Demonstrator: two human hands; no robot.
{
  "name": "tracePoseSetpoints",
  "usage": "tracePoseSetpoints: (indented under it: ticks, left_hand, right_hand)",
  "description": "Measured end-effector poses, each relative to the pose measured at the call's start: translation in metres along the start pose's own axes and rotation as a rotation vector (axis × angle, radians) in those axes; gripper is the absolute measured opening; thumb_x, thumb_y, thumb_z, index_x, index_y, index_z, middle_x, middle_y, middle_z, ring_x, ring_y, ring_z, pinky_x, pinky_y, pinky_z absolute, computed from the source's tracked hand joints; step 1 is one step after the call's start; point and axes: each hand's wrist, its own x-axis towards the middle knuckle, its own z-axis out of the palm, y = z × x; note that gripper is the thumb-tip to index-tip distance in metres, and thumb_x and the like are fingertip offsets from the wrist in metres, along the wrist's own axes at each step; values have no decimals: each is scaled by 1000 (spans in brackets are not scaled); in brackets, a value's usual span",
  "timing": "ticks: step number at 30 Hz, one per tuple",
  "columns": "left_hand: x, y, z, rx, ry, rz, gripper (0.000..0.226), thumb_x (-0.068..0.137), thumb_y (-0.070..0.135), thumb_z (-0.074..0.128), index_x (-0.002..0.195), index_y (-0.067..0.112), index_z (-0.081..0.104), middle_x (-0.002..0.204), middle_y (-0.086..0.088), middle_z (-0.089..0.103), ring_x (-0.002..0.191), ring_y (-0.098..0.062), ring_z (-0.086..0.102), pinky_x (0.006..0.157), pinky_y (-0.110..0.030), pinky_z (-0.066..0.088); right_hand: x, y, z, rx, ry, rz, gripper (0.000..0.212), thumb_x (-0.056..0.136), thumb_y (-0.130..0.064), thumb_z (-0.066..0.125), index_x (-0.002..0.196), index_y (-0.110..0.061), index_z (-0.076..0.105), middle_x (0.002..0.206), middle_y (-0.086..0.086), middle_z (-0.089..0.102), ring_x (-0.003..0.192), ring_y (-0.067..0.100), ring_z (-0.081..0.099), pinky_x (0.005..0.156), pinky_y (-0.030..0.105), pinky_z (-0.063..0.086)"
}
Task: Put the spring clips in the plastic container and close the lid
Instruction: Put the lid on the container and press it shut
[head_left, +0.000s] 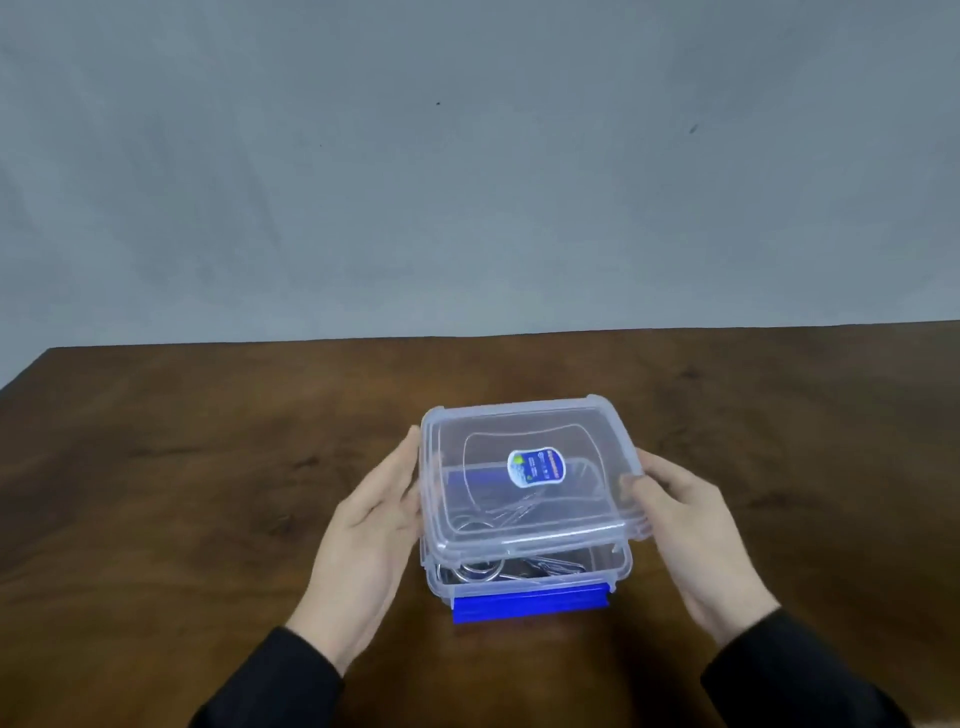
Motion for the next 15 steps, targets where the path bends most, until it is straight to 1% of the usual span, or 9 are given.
tracePoseSetpoints:
  ticks: [1, 2, 4, 5, 7, 8, 11, 13, 15]
  left_hand:
    - [-2, -2, 5, -63, 50, -36, 50, 102, -3, 35, 137, 27, 57, 141, 7, 59, 128, -10, 55, 102, -33, 48]
    - [-3, -5, 10, -51, 113, -51, 46, 104, 4, 36, 134, 30, 58, 138, 10, 61, 126, -8, 56, 99, -30, 50]
    - [-3, -13, 17, 103, 207, -44, 37, 102, 25, 49, 134, 40, 57, 131, 24, 62, 121, 0, 57, 92, -26, 53]
    - [-2, -18, 19, 154, 230, -53, 42, 97, 30, 55, 137, 41, 54, 129, 26, 63, 119, 1, 58, 87, -26, 56]
    - [-2, -25, 21, 163, 273, -108, 50, 95, 29, 59, 143, 40, 49, 127, 22, 64, 113, -2, 63, 81, -31, 59]
    - [-1, -30, 21, 163, 287, -136, 51, 96, 27, 59, 143, 41, 47, 127, 20, 65, 112, -4, 64, 81, -34, 60]
    - [1, -41, 16, 235, 328, -185, 48, 96, 31, 61, 141, 44, 49, 137, 18, 59, 120, -8, 60, 88, -39, 58]
    - [1, -47, 13, 302, 311, -226, 51, 95, 35, 61, 142, 45, 46, 146, 15, 51, 124, -12, 57, 85, -39, 60]
    - [0, -53, 13, 346, 267, -276, 56, 94, 36, 59, 146, 44, 40, 149, 12, 48, 122, -12, 58, 79, -37, 61]
  right_hand:
    - [0, 4, 1, 3, 13, -3, 25, 100, -15, 55, 114, -28, 72, 98, -5, 80, 87, 11, 76, 61, 22, 58]
    - [1, 10, 2, -1, 18, 9, 23, 100, -16, 56, 112, -28, 72, 98, -4, 80, 86, 11, 76, 60, 22, 59]
    - [5, 21, 5, -85, 36, 19, 17, 99, -22, 59, 110, -29, 71, 103, -2, 75, 89, 13, 74, 60, 21, 59]
    - [7, 27, 5, -155, 43, 16, 15, 98, -25, 61, 111, -28, 69, 107, -1, 70, 91, 12, 71, 59, 19, 58]
    - [9, 39, 6, -240, 42, 6, 20, 96, -29, 64, 115, -25, 68, 111, -1, 62, 95, 10, 67, 56, 16, 56]
    - [10, 44, 7, -252, 35, 5, 24, 95, -30, 64, 118, -23, 67, 112, -3, 59, 96, 9, 65, 55, 15, 56]
    - [12, 53, 8, -302, 31, -3, 39, 94, -32, 63, 131, -19, 62, 115, -10, 53, 105, 10, 60, 53, 12, 54]
    - [15, 59, 7, -314, 29, 5, 46, 94, -33, 63, 138, -22, 57, 122, -9, 48, 114, 12, 57, 55, 12, 55]
    - [16, 63, 5, -334, -2, 21, 53, 92, -39, 61, 142, -25, 52, 126, -9, 46, 117, 13, 54, 61, 17, 60]
